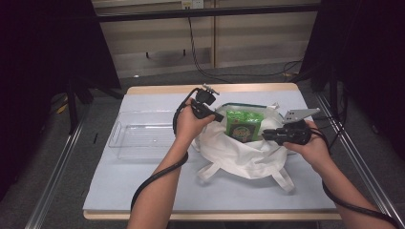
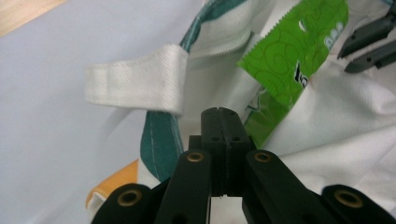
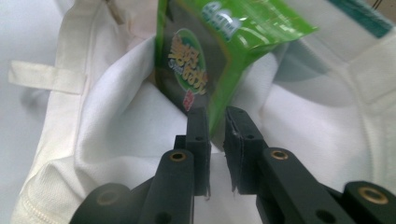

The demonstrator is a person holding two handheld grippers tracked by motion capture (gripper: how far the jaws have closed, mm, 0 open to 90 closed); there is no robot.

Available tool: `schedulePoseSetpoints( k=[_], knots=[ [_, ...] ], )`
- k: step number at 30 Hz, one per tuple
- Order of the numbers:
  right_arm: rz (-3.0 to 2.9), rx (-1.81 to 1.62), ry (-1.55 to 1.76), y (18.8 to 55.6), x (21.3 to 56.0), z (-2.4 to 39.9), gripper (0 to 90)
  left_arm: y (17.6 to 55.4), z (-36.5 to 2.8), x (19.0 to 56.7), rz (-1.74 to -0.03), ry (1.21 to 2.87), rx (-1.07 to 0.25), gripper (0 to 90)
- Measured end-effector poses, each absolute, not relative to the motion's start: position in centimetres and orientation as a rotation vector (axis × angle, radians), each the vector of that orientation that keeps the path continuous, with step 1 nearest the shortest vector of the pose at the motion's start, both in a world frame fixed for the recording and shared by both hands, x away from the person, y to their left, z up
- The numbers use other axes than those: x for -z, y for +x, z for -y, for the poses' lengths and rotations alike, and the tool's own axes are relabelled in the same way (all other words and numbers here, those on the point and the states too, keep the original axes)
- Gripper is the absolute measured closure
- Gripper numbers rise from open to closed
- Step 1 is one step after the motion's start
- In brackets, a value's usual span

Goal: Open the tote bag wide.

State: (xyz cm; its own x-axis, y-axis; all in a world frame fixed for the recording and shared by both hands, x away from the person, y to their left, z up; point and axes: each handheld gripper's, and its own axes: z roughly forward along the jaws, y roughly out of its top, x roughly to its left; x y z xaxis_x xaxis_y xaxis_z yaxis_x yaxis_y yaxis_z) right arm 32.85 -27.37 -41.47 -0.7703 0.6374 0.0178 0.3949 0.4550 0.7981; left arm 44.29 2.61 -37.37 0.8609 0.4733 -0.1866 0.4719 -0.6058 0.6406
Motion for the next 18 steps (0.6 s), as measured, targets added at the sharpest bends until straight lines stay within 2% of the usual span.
schedulePoseSetpoints(
  k=[10,18],
  knots=[
    [-2.496,-1.21,0.886,33.0,42.6,27.4,87.1,45.9,-2.3,37.8,-0.725,2.288,-0.026,90.0],
    [-2.533,-1.195,0.87,32.9,43.1,27.7,89.5,47.0,-2.3,38.8,-0.778,2.272,-0.016,90.0]
  ],
)
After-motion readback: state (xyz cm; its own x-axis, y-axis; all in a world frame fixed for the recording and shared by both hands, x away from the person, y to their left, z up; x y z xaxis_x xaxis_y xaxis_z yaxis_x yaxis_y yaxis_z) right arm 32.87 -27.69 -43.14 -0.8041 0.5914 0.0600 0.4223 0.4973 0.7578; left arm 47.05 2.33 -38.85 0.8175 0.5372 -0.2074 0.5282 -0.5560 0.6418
